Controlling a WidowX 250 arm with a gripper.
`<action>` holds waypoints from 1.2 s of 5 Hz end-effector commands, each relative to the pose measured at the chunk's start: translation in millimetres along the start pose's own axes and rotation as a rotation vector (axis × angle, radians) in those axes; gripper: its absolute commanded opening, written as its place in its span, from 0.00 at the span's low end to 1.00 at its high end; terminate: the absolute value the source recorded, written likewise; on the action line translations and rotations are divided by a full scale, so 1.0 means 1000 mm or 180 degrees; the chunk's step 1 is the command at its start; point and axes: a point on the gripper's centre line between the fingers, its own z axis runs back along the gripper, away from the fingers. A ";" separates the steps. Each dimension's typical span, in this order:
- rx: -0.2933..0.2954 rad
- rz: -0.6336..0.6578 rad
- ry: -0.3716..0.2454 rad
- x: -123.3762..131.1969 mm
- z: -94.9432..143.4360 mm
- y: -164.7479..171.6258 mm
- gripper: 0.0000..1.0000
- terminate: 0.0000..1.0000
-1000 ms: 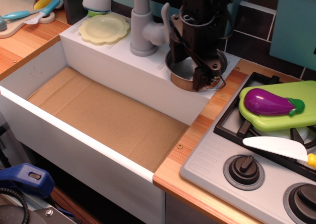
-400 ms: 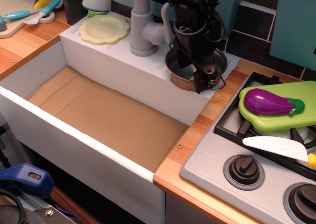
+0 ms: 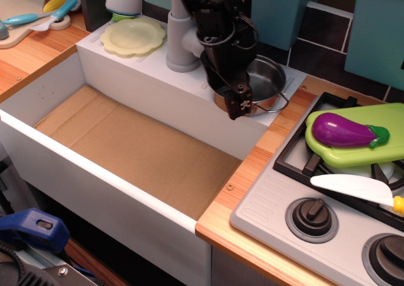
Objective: Put pot or pan in sink
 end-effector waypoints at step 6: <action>0.0099 0.0329 -0.0136 0.027 0.006 -0.020 0.00 0.00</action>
